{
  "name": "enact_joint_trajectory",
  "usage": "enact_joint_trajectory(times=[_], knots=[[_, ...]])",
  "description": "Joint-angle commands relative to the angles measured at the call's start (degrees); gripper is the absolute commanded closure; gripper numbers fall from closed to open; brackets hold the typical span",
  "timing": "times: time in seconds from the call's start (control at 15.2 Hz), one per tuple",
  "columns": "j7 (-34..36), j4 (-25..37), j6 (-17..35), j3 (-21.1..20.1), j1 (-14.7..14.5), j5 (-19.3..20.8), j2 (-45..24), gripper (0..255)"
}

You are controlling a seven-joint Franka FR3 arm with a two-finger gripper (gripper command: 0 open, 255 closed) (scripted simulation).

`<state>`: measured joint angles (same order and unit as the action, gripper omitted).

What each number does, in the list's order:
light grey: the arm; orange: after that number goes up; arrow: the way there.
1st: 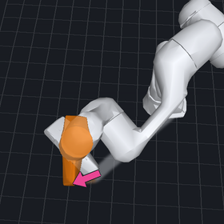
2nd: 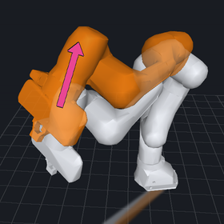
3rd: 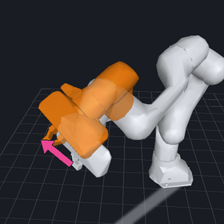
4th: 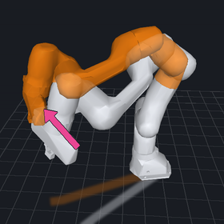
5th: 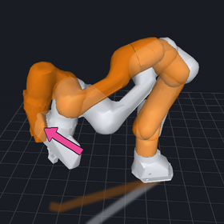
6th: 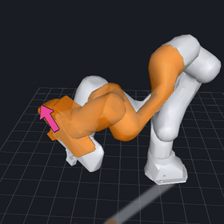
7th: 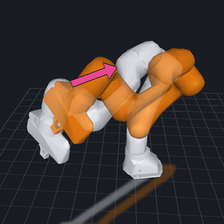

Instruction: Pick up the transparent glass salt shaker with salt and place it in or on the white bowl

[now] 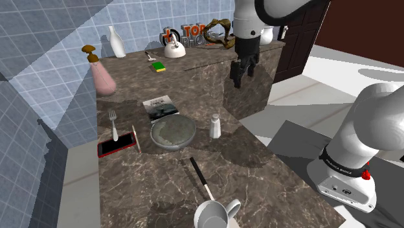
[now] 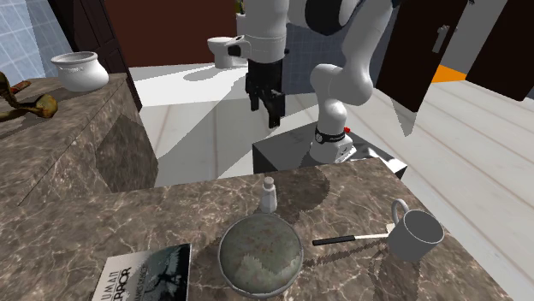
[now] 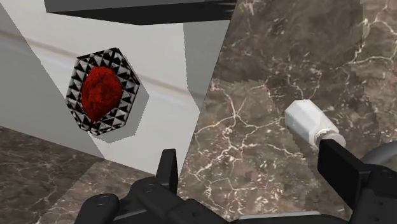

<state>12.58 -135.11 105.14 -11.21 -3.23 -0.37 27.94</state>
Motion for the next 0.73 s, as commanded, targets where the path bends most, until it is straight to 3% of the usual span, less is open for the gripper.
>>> enact_joint_trajectory(times=[0.0, 0.66], knots=[[1.8, 0.8, 2.4, -1.6, -0.5, -0.5, -3.8, 0], [10.1, 8.3, 10.7, -7.8, -2.8, 0.4, -22.5, 0]])
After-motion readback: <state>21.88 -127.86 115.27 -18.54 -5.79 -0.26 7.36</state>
